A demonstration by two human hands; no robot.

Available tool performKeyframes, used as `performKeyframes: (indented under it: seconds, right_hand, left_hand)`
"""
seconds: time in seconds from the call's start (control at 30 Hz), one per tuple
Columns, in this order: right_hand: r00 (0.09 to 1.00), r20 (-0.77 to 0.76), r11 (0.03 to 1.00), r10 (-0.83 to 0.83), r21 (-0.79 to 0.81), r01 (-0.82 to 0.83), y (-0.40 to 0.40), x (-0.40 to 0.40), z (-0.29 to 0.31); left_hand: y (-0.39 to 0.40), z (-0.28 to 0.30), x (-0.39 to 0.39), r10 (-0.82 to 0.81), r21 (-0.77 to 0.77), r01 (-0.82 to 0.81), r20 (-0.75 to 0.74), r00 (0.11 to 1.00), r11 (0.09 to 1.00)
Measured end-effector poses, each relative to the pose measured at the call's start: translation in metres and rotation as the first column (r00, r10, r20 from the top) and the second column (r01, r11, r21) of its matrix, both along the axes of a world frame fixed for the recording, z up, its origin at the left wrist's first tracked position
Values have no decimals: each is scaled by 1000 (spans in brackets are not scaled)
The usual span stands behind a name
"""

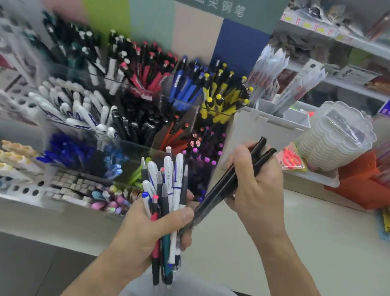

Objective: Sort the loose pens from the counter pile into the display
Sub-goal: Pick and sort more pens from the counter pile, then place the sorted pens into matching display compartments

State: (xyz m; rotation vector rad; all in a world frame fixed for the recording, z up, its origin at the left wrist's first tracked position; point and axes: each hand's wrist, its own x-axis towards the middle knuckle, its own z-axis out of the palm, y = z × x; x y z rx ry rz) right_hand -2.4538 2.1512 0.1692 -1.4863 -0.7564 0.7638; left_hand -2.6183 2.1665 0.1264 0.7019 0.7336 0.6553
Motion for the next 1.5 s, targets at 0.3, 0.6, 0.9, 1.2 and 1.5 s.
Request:
performKeyframes:
  seconds: [0.3,0.6,0.9,1.2,1.5]
  right_hand:
    - [874,438,843,-209,534,-66,86,-45,21]
    - [674,737,952,-37,232,-201,119,-70,-2]
    - [594,803,962,47,123,-243,118,-66,17]
    - [609,779,987,151,-79,-143,109,-64,3]
    - [530,847,990,-42,107,-92,95,-78,-25]
  left_hand:
    - [39,0,-67,302,80,-291,-233,924,953]
    - [58,-7,-91,305,65,-298,-256,917,952]
    - [74,-4,-99,250,80,-237,-283,926,968]
    - [78,-3,-96,220,79,-206,-274,936,975]
    - [72,-2,-91,181,55,-173,-229,957,983]
